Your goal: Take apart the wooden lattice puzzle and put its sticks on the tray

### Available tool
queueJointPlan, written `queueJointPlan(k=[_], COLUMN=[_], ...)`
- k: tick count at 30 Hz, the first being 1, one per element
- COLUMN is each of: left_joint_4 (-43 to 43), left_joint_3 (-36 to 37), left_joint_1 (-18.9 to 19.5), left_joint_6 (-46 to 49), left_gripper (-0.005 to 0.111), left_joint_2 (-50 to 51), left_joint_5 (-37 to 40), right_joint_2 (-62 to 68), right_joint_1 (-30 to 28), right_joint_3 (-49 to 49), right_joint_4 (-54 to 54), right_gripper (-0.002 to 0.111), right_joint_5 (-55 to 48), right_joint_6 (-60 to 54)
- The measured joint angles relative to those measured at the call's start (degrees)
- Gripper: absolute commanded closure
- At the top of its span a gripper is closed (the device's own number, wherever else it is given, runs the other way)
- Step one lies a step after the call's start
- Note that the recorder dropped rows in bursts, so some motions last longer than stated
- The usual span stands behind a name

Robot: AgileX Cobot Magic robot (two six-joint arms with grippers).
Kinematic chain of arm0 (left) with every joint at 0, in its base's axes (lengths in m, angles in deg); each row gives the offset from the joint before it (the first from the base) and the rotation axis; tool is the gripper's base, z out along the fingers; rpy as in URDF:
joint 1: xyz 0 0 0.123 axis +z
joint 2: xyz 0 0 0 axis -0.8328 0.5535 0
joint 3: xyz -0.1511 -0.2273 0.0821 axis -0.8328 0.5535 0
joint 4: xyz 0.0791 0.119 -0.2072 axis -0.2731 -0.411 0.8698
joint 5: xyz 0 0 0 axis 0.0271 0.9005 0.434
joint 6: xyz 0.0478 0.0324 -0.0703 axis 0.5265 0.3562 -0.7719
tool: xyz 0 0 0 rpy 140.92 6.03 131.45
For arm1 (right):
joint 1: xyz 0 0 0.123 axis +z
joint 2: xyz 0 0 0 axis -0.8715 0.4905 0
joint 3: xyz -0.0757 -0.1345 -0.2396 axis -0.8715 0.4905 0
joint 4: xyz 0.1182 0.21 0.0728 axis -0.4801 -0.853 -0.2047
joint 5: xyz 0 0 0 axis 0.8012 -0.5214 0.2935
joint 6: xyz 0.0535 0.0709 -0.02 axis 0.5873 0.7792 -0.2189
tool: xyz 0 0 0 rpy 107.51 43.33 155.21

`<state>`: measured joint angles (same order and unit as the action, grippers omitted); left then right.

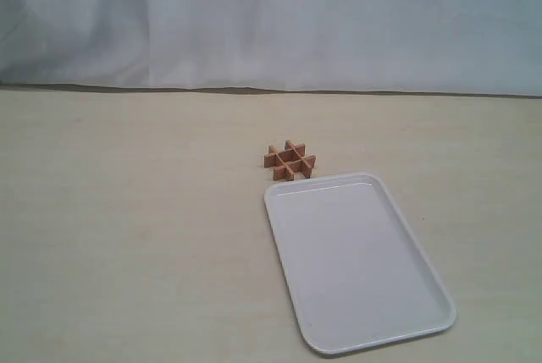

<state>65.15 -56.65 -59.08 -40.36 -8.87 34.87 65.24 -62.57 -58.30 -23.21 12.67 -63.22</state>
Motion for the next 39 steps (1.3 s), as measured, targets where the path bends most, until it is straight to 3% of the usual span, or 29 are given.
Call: queueJointPlan(k=[13, 29, 32, 34, 37, 39], left_joint_4=[0.00, 0.00, 0.00, 0.00, 0.00, 0.00], left_joint_3=[0.00, 0.00, 0.00, 0.00, 0.00, 0.00], left_joint_1=[0.00, 0.00, 0.00, 0.00, 0.00, 0.00], left_joint_6=[0.00, 0.00, 0.00, 0.00, 0.00, 0.00], left_gripper=[0.107, 0.107, 0.107, 0.107, 0.107, 0.107], left_joint_2=[0.00, 0.00, 0.00, 0.00, 0.00, 0.00], left_joint_5=[0.10, 0.10, 0.10, 0.10, 0.10, 0.10], right_joint_2=[0.00, 0.00, 0.00, 0.00, 0.00, 0.00], right_joint_1=[0.00, 0.00, 0.00, 0.00, 0.00, 0.00], right_joint_3=[0.00, 0.00, 0.00, 0.00, 0.00, 0.00], right_joint_4=[0.00, 0.00, 0.00, 0.69, 7.00, 12.09], right_gripper=[0.104, 0.104, 0.104, 0.104, 0.104, 0.104], right_joint_5=[2.66, 35.67, 45.70, 49.57, 49.55, 47.74], right_joint_6=[0.00, 1.63, 10.69, 22.89, 44.72, 52.07])
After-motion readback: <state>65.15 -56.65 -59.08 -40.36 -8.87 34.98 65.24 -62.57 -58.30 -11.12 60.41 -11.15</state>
